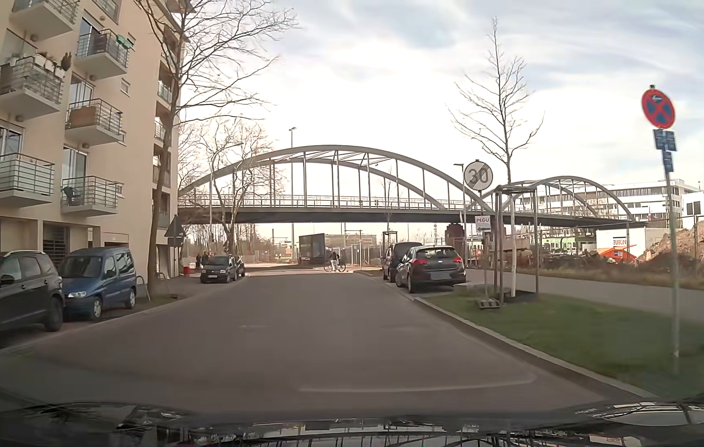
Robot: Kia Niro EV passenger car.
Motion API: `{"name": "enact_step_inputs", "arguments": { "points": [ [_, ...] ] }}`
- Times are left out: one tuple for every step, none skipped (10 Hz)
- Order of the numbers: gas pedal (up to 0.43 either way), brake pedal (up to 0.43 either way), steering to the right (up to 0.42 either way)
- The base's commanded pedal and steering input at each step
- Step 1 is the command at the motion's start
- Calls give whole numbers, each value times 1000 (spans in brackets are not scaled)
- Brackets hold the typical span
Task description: Follow the waypoints while adhering to traffic rules and regulations
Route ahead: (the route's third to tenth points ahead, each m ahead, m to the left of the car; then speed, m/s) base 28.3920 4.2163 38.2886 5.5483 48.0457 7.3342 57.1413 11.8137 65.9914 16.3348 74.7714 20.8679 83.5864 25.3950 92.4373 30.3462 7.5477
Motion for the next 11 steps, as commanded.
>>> {"name": "enact_step_inputs", "arguments": {
  "points": [
    [130, 0, -13],
    [110, 0, -14],
    [87, 0, -14],
    [87, 0, -12],
    [87, 0, -5],
    [79, 0, -3],
    [79, 0, -3],
    [79, 0, -4],
    [67, 0, -10],
    [59, 0, -14],
    [47, 0, -15]
  ]
}}
